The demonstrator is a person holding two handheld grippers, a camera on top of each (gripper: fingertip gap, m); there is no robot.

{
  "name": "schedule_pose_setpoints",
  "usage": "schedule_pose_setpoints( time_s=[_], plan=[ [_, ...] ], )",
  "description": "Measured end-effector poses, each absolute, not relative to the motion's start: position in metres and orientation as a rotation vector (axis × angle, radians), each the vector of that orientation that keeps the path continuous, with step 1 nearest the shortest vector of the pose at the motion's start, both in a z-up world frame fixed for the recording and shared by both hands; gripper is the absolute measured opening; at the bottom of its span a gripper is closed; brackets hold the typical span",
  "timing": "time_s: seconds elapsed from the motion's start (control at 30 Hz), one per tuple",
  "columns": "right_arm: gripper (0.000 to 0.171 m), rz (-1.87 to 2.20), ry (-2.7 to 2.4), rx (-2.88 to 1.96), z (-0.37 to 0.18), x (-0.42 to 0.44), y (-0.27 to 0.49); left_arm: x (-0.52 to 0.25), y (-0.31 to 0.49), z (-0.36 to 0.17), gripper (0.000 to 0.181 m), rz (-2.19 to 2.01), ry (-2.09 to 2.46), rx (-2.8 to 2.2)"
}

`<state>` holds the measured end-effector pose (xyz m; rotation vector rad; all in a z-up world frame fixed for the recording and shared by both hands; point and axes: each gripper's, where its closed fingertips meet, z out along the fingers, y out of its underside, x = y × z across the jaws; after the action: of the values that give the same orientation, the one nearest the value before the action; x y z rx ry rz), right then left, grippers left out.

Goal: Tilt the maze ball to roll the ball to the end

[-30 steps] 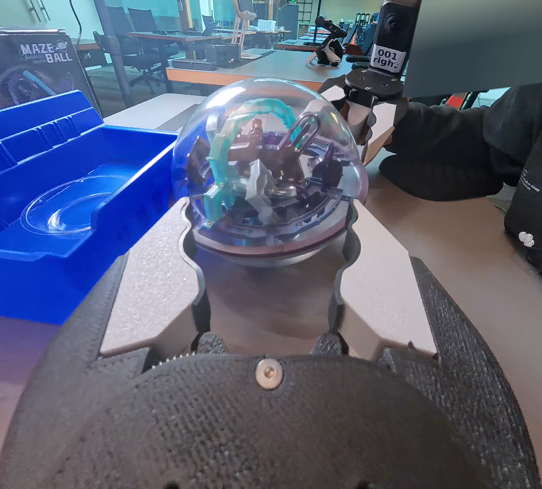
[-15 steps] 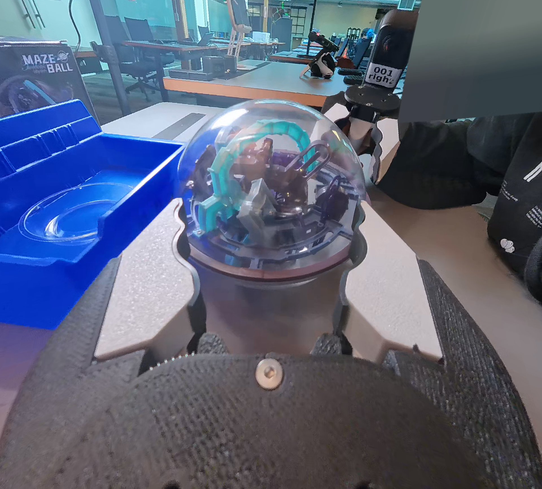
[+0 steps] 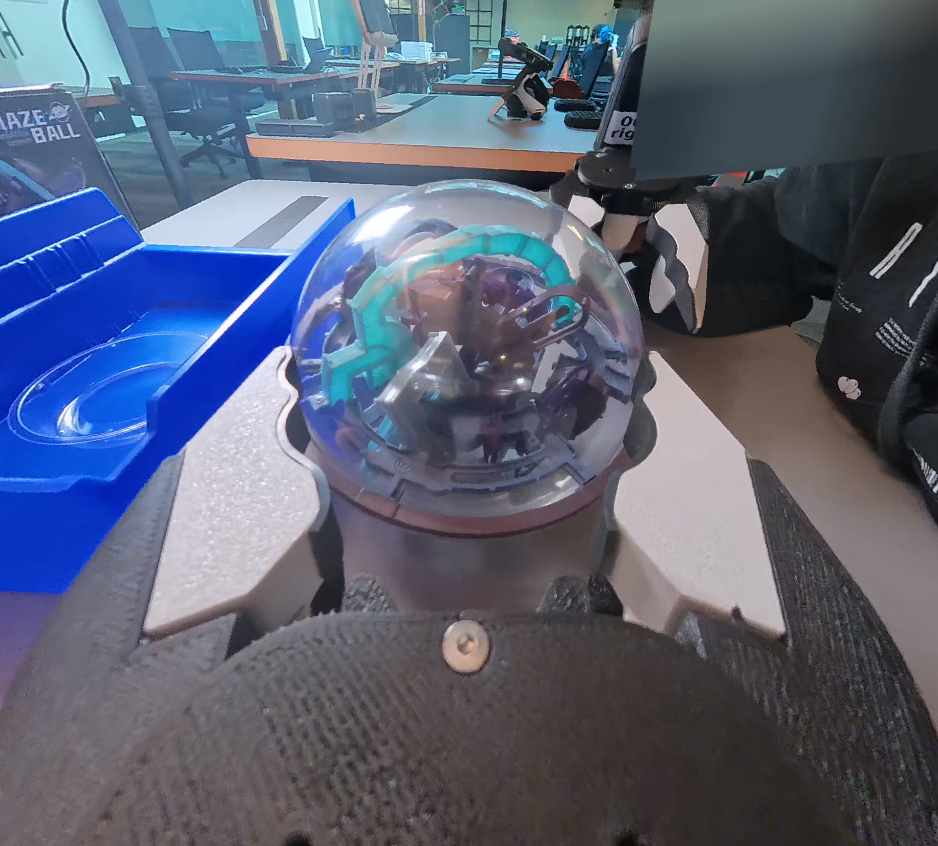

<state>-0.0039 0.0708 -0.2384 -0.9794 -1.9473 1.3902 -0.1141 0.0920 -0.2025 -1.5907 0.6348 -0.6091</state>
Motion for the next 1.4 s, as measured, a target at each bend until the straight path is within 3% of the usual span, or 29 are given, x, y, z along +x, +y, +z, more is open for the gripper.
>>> schedule_pose_setpoints(
  time_s=[0.23,0.37,0.57,0.87,1.03,1.2,1.4],
  plan=[
    [0.068,1.532,-1.721,-1.004,-0.197,0.0,0.101,-0.119,0.087,-0.203,0.122,-0.63,0.678,-1.565],
    [0.104,1.39,-1.569,-1.089,-0.197,-0.023,0.139,-0.112,0.087,-0.198,0.118,-0.643,0.742,-1.519],
    [0.119,1.308,-1.659,-1.016,-0.212,-0.042,0.119,-0.098,0.082,-0.19,0.104,-0.659,0.816,-1.466],
    [0.106,1.156,-1.668,-1.032,-0.221,-0.029,0.124,-0.118,0.089,-0.177,0.103,-0.503,0.648,-1.555],
    [0.087,1.103,-1.729,-0.988,-0.218,-0.019,0.118,-0.096,0.081,-0.177,0.118,-0.516,0.525,-1.654],
    [0.084,1.127,-1.792,-0.975,-0.22,-0.013,0.109,-0.079,0.087,-0.195,0.131,-0.428,0.621,-1.703],
    [0.082,1.252,-1.908,-0.939,-0.221,0.003,0.084,-0.08,0.074,-0.192,0.129,-0.532,0.793,-1.617]
  ],
)
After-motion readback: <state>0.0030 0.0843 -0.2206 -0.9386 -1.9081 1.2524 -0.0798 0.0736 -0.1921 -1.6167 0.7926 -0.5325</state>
